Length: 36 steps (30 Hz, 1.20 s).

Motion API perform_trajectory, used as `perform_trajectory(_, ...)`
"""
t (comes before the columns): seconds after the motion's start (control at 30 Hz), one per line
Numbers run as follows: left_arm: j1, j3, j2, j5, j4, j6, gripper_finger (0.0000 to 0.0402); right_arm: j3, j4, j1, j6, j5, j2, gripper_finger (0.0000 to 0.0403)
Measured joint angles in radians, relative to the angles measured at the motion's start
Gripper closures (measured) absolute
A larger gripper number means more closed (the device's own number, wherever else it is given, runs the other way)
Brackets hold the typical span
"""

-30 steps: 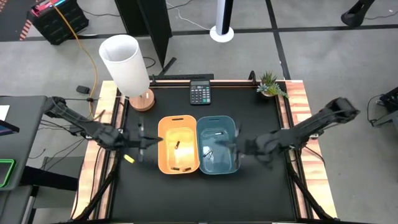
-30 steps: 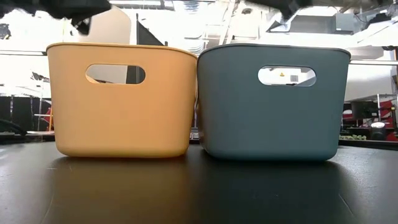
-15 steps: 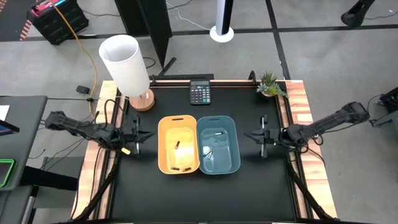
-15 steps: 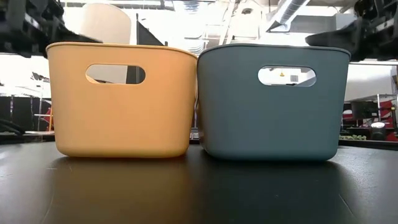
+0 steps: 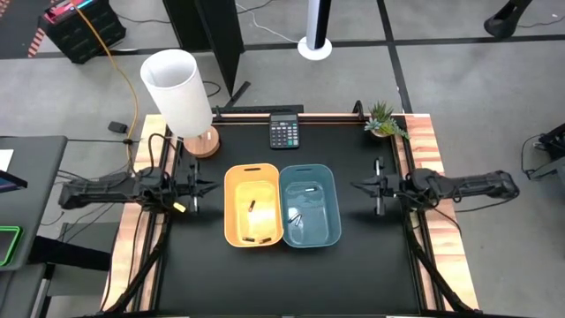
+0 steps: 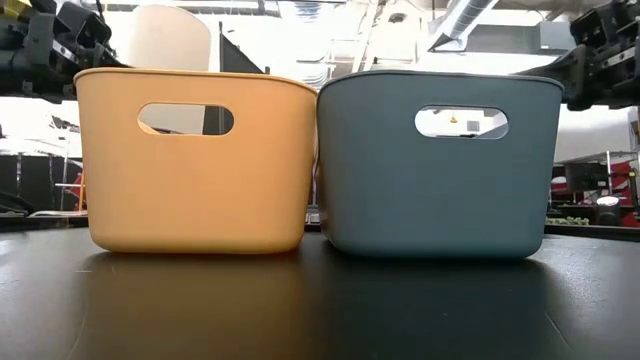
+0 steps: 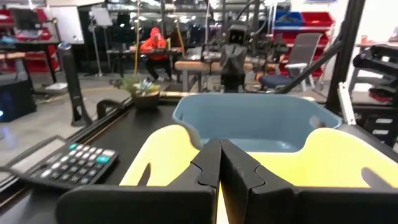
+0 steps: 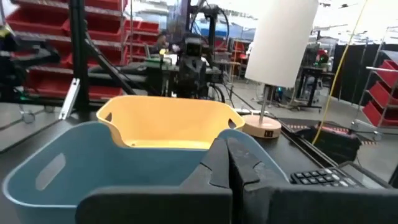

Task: Sort batteries
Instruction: Return to Home Position

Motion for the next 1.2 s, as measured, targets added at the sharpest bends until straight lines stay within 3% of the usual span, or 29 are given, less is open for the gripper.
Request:
perform_trajectory(0.17,0.008,0.0,-0.091,0.004,-0.114,-0.007,0.0401,0.0,-0.148,0.0,0.003,-0.001,-0.134,0.0403)
perform_trajectory(0.57,0.007,0.0,-0.089,0.005,-0.108,0.026,0.0401,-0.001,-0.161,-0.025,0.009,-0.001,-0.132,0.0396)
perform_trajectory(0.83,0.007,0.005,-0.086,-0.017,-0.159,0.056,0.0401,-0.001,-0.164,-0.014,0.142,-0.002,-0.128,0.0365)
perform_trajectory(1.2,0.007,0.012,-0.078,-0.009,-0.211,-0.096,0.0401,-0.002,-0.165,-0.014,0.185,-0.002,-0.128,0.0361)
